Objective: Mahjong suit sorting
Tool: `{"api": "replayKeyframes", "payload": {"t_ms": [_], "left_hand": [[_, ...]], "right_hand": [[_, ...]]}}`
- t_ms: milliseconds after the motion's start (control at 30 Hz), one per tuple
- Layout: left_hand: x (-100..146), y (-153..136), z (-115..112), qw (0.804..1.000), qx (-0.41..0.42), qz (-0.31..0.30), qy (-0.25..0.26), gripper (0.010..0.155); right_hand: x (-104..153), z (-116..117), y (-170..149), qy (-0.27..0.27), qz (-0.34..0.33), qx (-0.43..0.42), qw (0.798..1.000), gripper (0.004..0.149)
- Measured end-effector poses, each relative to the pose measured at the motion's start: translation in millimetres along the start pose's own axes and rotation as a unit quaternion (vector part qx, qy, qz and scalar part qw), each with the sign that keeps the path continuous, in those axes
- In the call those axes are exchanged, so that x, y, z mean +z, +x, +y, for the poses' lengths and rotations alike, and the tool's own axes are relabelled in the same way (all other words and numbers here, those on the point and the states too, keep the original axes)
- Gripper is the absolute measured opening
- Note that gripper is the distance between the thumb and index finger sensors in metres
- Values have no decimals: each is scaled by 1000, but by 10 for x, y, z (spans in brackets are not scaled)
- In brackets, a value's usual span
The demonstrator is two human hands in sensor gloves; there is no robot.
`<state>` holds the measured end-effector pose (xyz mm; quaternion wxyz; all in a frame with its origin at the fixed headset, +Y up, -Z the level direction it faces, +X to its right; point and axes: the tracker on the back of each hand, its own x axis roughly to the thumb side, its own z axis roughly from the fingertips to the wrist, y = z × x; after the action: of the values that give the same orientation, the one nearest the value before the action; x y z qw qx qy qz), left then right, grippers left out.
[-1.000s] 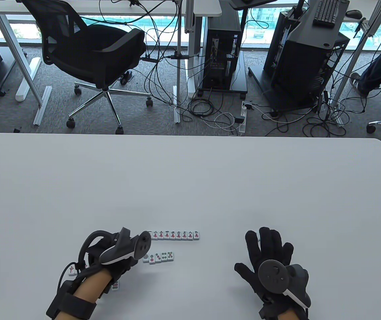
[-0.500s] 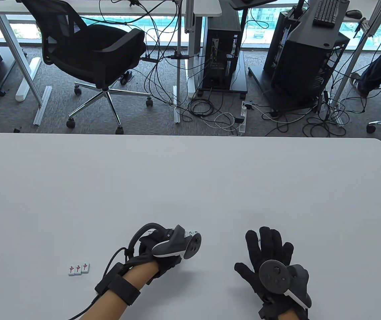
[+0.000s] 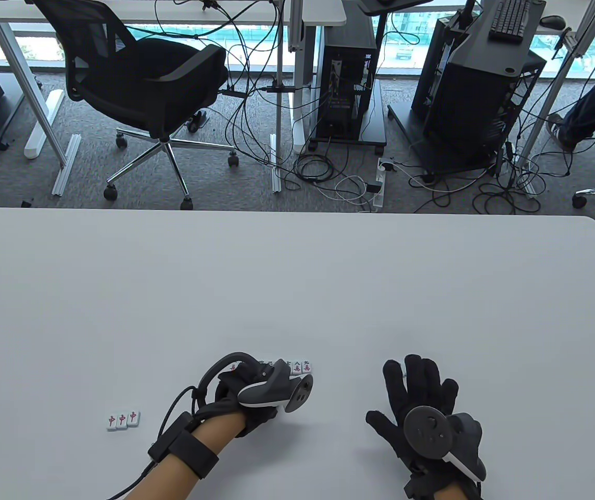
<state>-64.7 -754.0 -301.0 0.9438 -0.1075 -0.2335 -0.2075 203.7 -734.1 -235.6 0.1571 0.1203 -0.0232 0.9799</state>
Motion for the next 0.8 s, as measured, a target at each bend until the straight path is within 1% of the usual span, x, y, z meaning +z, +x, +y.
{"api": "replayKeyframes", "payload": {"t_ms": [133, 233, 300, 400, 500, 667, 800], "left_hand": [[225, -190, -19, 1000, -4, 14, 21, 66], [432, -394, -93, 1000, 4, 27, 12, 65], [572, -565, -186, 999, 27, 23, -18, 65], [766, -786, -328, 996, 57, 48, -56, 65], [980, -956, -449, 991, 57, 75, -92, 65], [1290, -1022, -679, 985, 67, 83, -134, 68], [1384, -1004, -815, 986, 59, 91, -125, 67]], "right_hand": [[0, -1, -2, 0, 1, 0, 1000, 84], [-1, 6, -3, 2, 1, 2, 1000, 84], [-1, 7, -2, 4, 1, 5, 1000, 84], [0, 8, 0, 5, 1, 6, 1000, 84], [1, 14, -2, 7, 3, 5, 1000, 84], [5, 10, -6, 8, 7, 8, 1000, 84], [1, 14, -5, 9, 7, 8, 1000, 84]]}}
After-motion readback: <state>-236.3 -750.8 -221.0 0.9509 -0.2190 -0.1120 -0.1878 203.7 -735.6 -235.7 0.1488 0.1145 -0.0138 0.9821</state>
